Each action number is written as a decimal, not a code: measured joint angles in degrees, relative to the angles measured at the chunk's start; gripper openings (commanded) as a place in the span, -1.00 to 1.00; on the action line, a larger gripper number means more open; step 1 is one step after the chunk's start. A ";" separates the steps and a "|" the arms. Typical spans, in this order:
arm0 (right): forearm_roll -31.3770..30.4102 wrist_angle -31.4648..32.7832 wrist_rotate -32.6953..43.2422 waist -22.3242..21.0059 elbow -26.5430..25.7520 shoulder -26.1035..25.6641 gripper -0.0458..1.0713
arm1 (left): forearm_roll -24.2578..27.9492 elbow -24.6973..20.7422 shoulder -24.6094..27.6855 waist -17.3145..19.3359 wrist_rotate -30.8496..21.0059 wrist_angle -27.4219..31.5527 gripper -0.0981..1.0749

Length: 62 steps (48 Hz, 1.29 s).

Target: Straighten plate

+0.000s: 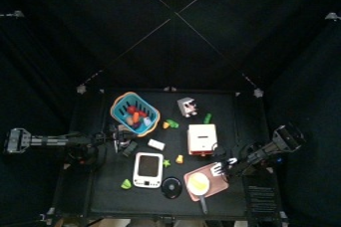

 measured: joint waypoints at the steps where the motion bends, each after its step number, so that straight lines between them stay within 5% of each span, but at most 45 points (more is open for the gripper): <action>1: -0.09 0.35 0.62 0.09 -0.18 0.00 0.14 | -0.09 0.00 0.09 0.09 -0.09 0.00 -0.30; 16: -0.44 2.99 7.38 1.85 -0.62 -0.44 0.14 | 0.00 0.00 0.09 0.09 0.00 0.00 -0.30; 62: 7.03 4.48 7.91 1.58 -2.11 -0.62 0.14 | -0.09 0.09 0.09 0.09 -0.09 0.18 -0.30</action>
